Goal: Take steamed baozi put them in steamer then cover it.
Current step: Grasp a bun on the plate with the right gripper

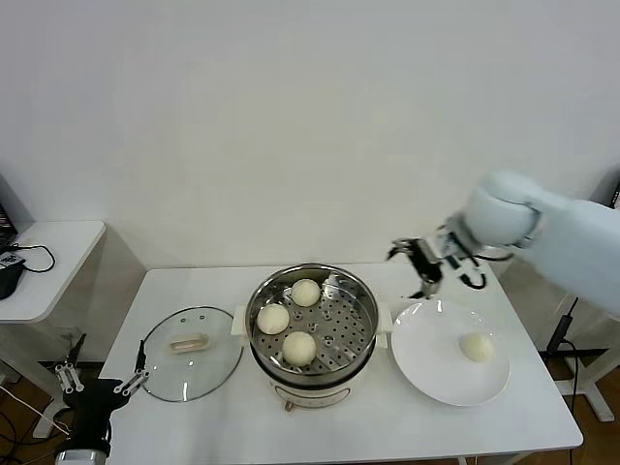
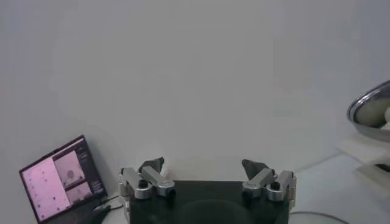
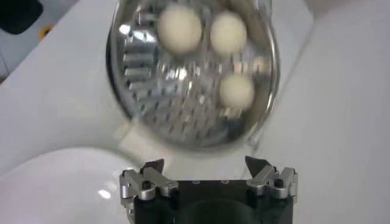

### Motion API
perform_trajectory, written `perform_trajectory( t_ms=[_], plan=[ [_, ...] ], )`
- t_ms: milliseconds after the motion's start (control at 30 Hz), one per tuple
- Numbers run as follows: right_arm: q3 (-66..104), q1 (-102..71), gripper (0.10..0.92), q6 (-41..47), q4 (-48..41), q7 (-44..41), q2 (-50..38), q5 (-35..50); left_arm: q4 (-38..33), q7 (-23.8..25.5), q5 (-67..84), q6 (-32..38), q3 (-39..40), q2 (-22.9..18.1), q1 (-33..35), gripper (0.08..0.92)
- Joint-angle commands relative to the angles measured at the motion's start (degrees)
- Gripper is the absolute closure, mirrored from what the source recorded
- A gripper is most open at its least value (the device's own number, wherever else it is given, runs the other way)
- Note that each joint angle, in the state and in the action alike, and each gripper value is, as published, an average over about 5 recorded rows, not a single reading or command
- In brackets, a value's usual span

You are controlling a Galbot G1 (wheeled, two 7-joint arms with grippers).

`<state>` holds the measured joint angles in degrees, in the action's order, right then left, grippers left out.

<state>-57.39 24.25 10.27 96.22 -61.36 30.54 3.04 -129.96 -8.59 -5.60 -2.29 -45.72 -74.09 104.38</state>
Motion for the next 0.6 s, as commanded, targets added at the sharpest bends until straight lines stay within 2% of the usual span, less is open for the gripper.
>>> perform_trajectory(
  t_ms=[33, 267, 600],
  plan=[
    [21.9, -27.9, 0.202, 3.2, -3.4, -0.9, -13.6, -9.0, -0.1, 0.3, -0.3, -0.6, 1.4, 0.1, -0.6, 0.177],
    [35.7, -46.4, 0.203, 1.7, -7.3, -0.9, -13.2, -15.4, 0.3, 0.3, -0.4, -0.6, 1.3, 0.5, -0.3, 0.177],
    [37.8, -50.0, 0.202, 0.2, -15.8, -0.6, -6.1, -20.0, 0.5, 0.5, -0.8, -1.0, 1.3, 0.1, 0.1, 0.177]
  ],
)
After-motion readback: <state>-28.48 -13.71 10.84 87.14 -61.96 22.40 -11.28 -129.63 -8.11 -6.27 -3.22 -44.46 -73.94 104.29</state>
